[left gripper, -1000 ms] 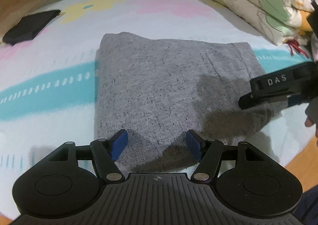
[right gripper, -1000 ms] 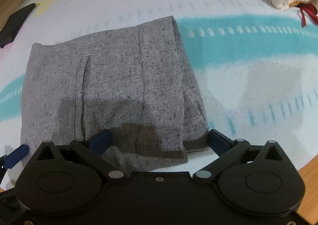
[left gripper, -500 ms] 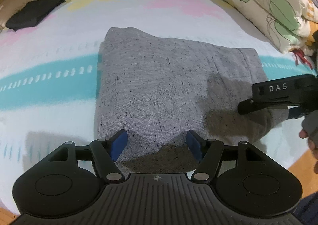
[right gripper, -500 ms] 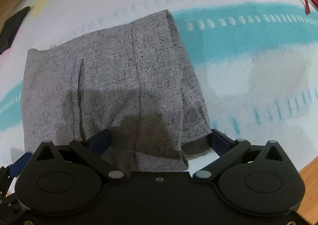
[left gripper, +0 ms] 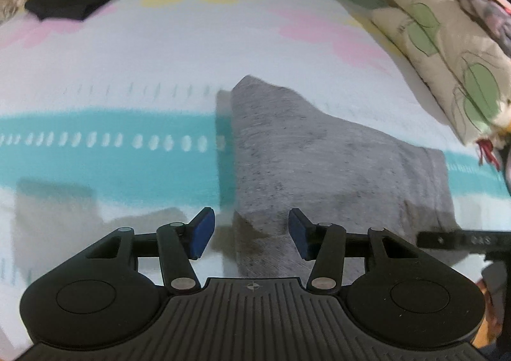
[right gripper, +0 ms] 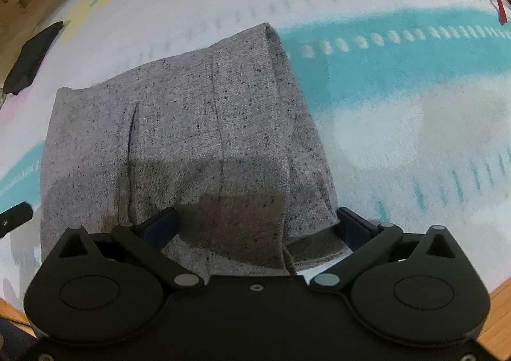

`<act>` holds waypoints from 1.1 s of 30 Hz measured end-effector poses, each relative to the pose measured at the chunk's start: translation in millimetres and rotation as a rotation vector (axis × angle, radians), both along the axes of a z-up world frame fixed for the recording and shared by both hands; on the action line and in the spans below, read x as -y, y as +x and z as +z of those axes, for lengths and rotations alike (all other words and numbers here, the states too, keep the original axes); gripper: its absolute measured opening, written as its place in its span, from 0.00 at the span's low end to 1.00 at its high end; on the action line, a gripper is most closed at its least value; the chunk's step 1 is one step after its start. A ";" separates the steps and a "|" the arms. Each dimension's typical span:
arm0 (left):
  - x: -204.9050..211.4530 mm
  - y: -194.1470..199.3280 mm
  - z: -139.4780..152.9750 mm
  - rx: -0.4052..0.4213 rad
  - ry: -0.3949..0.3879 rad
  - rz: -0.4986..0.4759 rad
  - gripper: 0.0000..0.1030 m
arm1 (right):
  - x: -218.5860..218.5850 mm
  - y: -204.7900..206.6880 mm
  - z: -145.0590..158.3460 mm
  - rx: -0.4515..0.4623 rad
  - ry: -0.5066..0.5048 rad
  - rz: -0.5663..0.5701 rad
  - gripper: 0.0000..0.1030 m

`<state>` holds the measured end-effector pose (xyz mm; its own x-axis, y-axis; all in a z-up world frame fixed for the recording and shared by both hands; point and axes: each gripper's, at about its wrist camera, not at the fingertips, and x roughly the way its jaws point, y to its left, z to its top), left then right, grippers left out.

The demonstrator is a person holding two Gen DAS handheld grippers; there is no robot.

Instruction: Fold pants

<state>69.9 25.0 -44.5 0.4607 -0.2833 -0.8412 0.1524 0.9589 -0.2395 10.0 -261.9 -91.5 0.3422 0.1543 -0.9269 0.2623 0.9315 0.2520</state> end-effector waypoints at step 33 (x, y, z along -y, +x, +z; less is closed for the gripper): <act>31.4 26.2 -36.3 0.023 -0.097 -0.089 0.63 | 44.4 29.3 3.2 0.176 0.237 0.181 1.00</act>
